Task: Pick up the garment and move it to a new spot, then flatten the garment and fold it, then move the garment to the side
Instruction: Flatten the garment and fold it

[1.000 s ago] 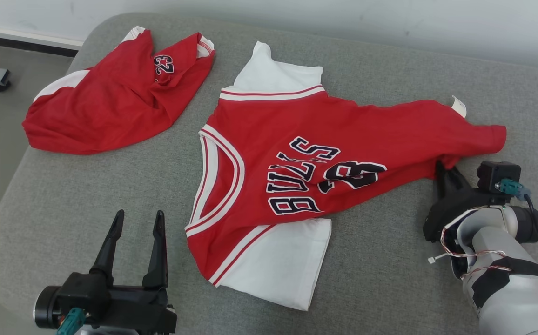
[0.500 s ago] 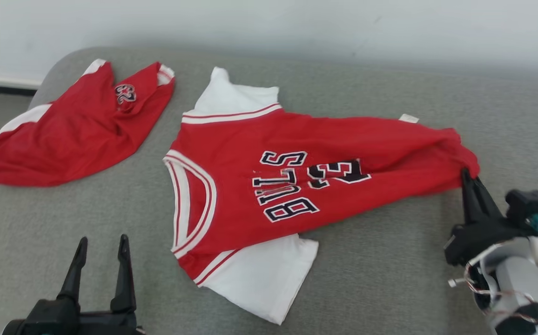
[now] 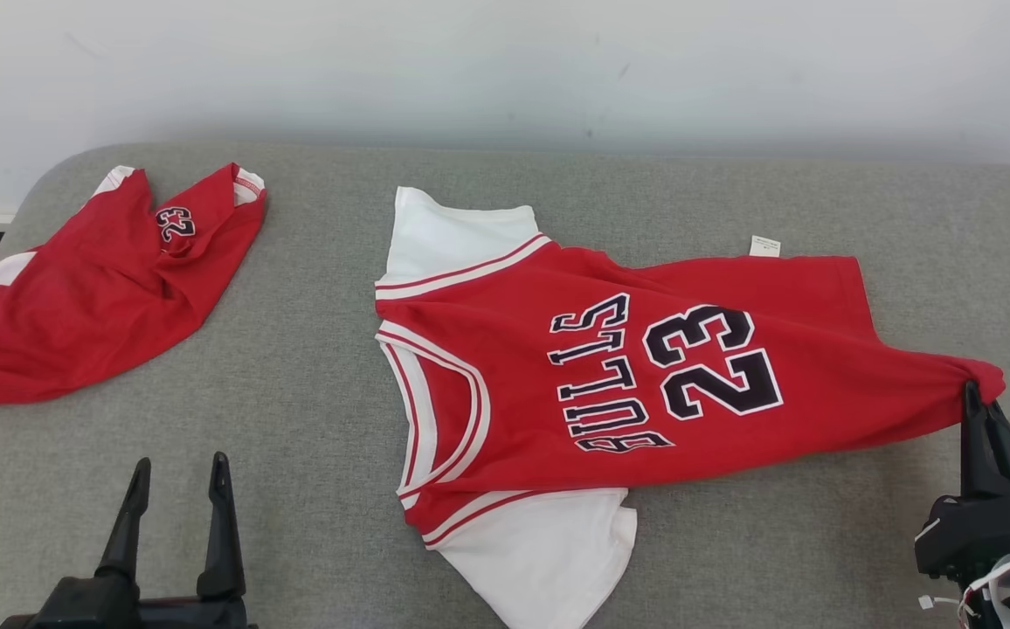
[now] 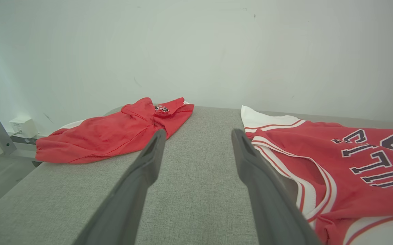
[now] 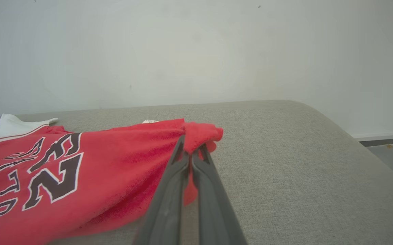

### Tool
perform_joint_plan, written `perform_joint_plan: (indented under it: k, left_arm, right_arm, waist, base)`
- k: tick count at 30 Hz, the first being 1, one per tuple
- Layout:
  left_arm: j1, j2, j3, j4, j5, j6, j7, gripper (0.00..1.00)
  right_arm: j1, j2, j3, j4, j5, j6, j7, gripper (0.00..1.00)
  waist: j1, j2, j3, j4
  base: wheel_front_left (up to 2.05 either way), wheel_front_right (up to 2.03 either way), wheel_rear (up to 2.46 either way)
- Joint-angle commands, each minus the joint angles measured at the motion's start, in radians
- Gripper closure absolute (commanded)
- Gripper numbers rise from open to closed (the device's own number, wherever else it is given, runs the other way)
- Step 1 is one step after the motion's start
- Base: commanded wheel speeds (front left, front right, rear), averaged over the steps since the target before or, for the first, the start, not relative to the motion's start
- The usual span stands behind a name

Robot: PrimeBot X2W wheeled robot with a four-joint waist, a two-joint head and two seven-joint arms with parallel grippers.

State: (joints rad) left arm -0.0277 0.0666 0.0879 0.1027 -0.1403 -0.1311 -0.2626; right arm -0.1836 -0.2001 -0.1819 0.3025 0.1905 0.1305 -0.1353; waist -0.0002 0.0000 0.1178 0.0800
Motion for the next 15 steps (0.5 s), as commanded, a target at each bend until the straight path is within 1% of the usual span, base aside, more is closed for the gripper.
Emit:
perform_joint_plan:
  k: [1,5,8,12,15]
  left_arm:
    - [0.003,0.0,-0.003,-0.001,0.009,0.002,-0.003,0.0]
    - [-0.001,-0.002,-0.017,0.007,0.008,0.002,-0.003,0.0]
    - [-0.012,-0.004,-0.037,0.012,0.008,0.002,-0.003,0.0]
    - [-0.028,-0.007,-0.071,0.019,0.004,0.002,-0.003,0.0]
    - [-0.043,-0.009,-0.098,0.028,-0.006,0.002,-0.003,0.0]
  right_arm:
    - [0.015,0.011,-0.009,-0.029,-0.009,0.001,0.016,1.0]
    - [0.004,0.022,0.005,-0.075,-0.024,0.001,0.062,1.0]
    - [-0.052,0.023,0.037,-0.062,-0.039,0.001,0.083,1.0]
    - [-0.159,0.009,0.093,0.025,-0.054,0.001,0.093,1.0]
    - [-0.255,0.007,0.131,0.138,-0.067,0.001,0.092,1.0]
  waist:
    - [0.0002,0.0,-0.001,0.003]
    - [0.0002,0.0,-0.005,0.019]
    - [0.0002,0.0,-0.004,0.041]
    - [0.0002,0.0,0.004,0.08]
    - [0.0002,0.0,0.013,0.114]
  base:
    - [0.0,0.0,0.0]
    - [0.0,0.0,0.0]
    - [0.0,0.0,0.0]
    - [0.0,0.0,0.0]
    - [0.0,0.0,0.0]
